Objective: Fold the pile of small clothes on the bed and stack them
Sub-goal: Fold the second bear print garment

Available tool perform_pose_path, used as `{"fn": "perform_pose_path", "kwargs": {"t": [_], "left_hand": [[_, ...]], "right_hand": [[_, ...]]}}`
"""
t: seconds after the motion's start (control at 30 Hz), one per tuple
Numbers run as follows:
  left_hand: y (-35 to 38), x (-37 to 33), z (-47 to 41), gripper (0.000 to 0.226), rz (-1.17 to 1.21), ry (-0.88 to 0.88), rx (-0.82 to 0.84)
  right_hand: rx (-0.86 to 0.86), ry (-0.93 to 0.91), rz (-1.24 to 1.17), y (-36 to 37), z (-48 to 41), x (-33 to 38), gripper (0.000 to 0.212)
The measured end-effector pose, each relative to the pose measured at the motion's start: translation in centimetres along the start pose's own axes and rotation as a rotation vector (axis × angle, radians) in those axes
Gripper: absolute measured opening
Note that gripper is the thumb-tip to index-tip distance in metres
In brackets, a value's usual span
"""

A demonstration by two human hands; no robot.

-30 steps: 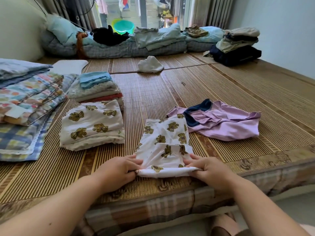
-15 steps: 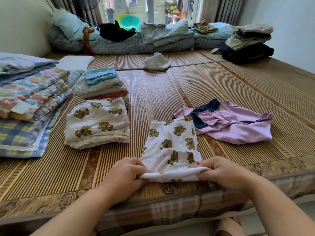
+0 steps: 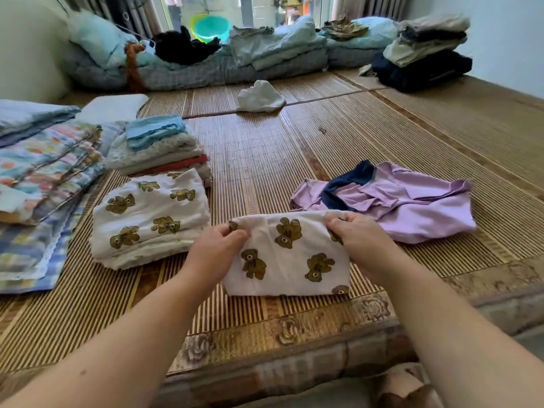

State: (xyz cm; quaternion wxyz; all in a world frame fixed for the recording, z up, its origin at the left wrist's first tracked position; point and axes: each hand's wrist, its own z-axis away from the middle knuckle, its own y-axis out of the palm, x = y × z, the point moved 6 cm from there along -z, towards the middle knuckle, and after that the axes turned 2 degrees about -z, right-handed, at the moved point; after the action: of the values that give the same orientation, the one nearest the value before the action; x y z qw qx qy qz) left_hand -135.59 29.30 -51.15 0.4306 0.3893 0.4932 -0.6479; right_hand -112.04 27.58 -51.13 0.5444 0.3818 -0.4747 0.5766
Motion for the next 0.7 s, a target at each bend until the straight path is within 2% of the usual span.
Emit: {"fn": "perform_pose_path", "kwargs": {"t": [0.07, 0.13, 0.2, 0.3, 0.4, 0.47, 0.57, 0.67, 0.7], "left_hand": [[0.6, 0.3, -1.7, 0.052, 0.036, -0.078, 0.001], [1.3, 0.5, -2.5, 0.078, -0.084, -0.126, -0.01], [1.5, 1.4, -3.1, 0.078, -0.308, -0.164, -0.059], [1.8, 2.7, -3.3, 0.071, -0.42, -0.188, -0.083], [2.4, 2.7, -3.4, 0.08, -0.558, -0.156, -0.088], [2.9, 2.3, -3.2, 0.089, -0.587, -0.106, -0.09], [2.9, 2.1, -2.7, 0.083, -0.479, -0.029, -0.095], [2.7, 3.4, -2.0, 0.079, -0.08, -0.105, -0.037], [2.9, 3.8, -1.8, 0.075, 0.062, -0.137, 0.001]], "right_hand": [[-0.191, 0.037, -0.126, -0.3, -2.0, -0.8, 0.022], [-0.303, 0.072, -0.062, -1.0, -3.4, -1.8, 0.042], [-0.305, 0.137, 0.263, -1.1, -4.0, -2.3, 0.061], [-0.247, 0.169, 0.717, -0.2, -3.8, -2.4, 0.071], [-0.27, 0.14, 0.811, 0.5, -4.0, -2.4, 0.069], [-0.244, 0.119, 0.815, 1.0, -4.1, -2.4, 0.056], [-0.17, 0.081, 0.839, 1.9, -3.9, -1.9, 0.041], [-0.151, 0.049, 0.707, 1.3, -3.4, -1.1, 0.024], [-0.118, 0.042, 0.67, 1.1, -3.2, -0.8, 0.027]]}}
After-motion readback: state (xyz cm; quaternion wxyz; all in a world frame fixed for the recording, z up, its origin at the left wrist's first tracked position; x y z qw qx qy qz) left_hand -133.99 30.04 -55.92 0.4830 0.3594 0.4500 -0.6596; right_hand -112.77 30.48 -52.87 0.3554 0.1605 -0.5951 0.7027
